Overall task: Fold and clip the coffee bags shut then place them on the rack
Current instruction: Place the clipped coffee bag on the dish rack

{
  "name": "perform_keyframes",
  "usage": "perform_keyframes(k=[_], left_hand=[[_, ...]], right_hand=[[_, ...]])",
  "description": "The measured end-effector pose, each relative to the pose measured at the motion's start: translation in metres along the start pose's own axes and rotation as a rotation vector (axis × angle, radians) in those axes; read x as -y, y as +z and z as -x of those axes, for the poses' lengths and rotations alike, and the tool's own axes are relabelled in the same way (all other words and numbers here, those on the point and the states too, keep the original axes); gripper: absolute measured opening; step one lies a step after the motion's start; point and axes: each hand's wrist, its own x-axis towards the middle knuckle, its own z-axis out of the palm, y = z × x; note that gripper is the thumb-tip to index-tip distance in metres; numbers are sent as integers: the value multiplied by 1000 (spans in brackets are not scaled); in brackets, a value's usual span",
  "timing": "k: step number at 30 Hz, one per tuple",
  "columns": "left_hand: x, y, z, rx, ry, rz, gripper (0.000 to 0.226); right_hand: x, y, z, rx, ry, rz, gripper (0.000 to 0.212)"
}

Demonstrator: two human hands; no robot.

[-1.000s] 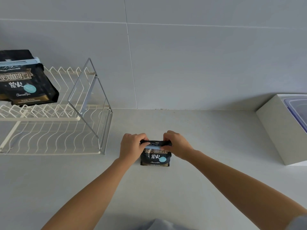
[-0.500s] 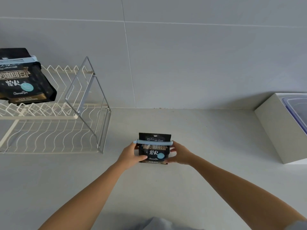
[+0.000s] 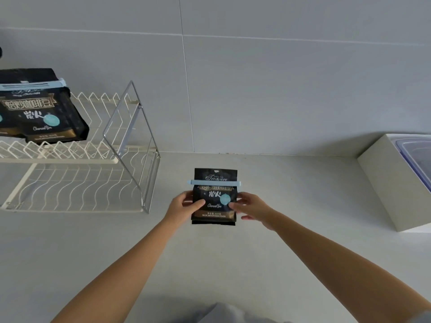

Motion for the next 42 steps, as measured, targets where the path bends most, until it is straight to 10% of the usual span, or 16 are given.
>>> perform_keyframes(k=[17, 35, 42], left_hand=[[-177, -129, 99, -489, 462, 92, 30], [-213, -310, 46, -293, 427, -34, 42], [-179, -316, 3, -252, 377, -109, 53]], right_hand=[[241, 45, 50, 118, -540, -153, 32], [373, 124, -4, -131, -641, 227, 30], [370, 128, -25, -178, -506, 282, 66]])
